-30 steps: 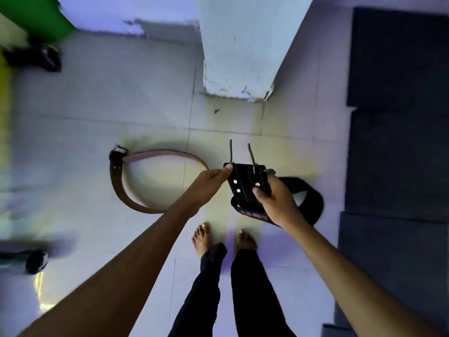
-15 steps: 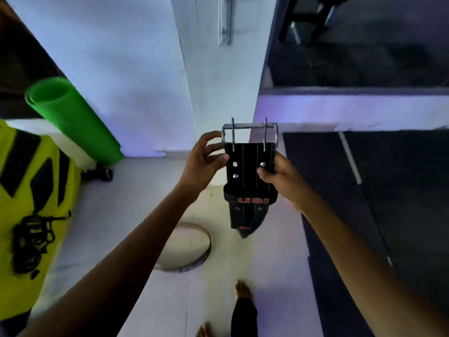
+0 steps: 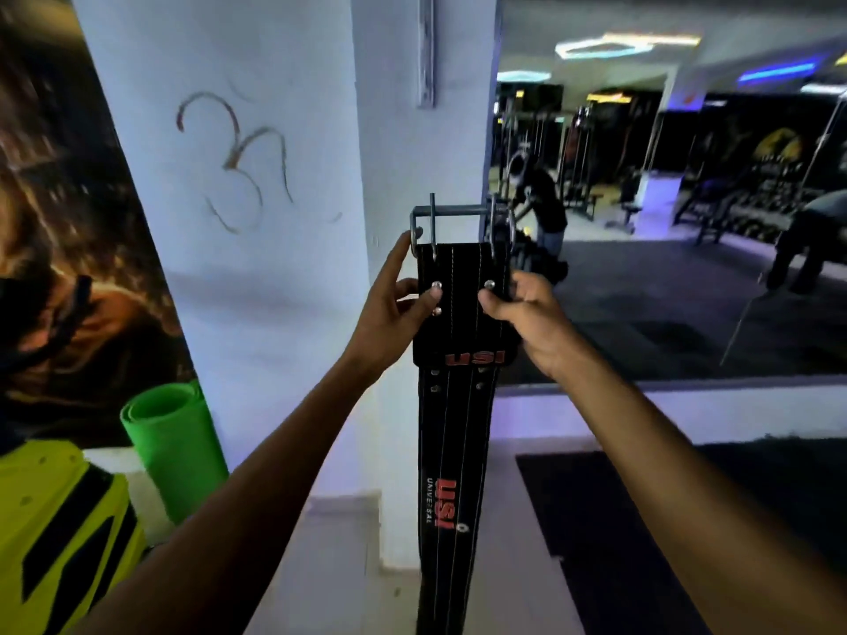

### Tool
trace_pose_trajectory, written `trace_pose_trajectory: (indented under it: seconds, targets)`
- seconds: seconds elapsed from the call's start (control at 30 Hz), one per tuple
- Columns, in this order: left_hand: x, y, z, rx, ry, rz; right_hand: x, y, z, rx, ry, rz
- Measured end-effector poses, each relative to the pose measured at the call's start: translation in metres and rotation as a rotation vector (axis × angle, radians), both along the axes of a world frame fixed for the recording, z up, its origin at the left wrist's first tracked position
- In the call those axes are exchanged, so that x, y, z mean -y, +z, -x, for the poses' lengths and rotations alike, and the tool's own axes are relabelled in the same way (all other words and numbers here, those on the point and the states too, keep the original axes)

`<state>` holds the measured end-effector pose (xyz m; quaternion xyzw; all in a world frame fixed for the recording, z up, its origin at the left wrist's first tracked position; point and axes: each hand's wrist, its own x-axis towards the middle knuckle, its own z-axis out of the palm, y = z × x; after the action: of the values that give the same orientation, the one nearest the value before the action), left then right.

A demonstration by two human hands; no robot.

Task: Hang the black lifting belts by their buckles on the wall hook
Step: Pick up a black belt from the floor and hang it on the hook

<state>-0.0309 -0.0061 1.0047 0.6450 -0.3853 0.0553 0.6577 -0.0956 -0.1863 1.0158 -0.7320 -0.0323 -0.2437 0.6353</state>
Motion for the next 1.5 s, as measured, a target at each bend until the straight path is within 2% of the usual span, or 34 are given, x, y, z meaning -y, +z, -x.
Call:
trace_pose_trajectory:
  seconds: [0.1, 0.33, 0.47, 0.6, 0.73, 0.87, 0.93, 1.03, 1.1, 1.2, 1.37, 1.43, 1.5]
  targets:
    - [-0.002, 0.046, 0.014, 0.060, 0.003, 0.030, -0.003, 0.042, 0.011, 0.105, -0.003, -0.009]
    - [0.006, 0.121, 0.039, 0.055, 0.085, 0.163, -0.006, 0.109, 0.035, 0.209, 0.009, 0.024]
    - [0.013, 0.157, 0.050, 0.075, 0.203, 0.248, -0.008, 0.112, 0.047, 0.337, 0.105, -0.010]
    - [0.017, 0.187, 0.055, 0.084, 0.300, 0.281, -0.008, 0.101, 0.044, 0.415, 0.082, -0.014]
    - [0.020, 0.209, 0.053, 0.106, 0.326, 0.301, -0.008, 0.095, 0.033, 0.393, 0.016, -0.044]
    - [0.022, 0.220, 0.051, 0.101, 0.367, 0.287, -0.007, 0.069, 0.026, 0.330, 0.040, -0.101]
    - [0.023, 0.223, 0.048, 0.095, 0.403, 0.276, -0.007, 0.028, 0.024, 0.237, 0.028, -0.042]
    - [0.021, 0.226, 0.038, 0.068, 0.463, 0.262, -0.012, -0.053, 0.029, -0.009, 0.030, 0.039]
    - [0.020, 0.225, 0.035, 0.061, 0.490, 0.243, -0.014, -0.084, 0.033, -0.104, 0.058, 0.082]
    - [0.020, 0.226, 0.035, 0.069, 0.526, 0.225, -0.015, -0.063, 0.031, -0.087, 0.091, 0.084]
    - [0.018, 0.236, 0.035, 0.077, 0.524, 0.241, -0.015, 0.035, 0.018, 0.159, 0.100, -0.164]
    - [0.018, 0.239, 0.036, 0.083, 0.516, 0.246, -0.018, 0.042, 0.016, 0.179, 0.091, -0.135]
    - [0.018, 0.241, 0.035, 0.099, 0.524, 0.256, -0.021, 0.019, 0.016, 0.115, 0.074, -0.070]
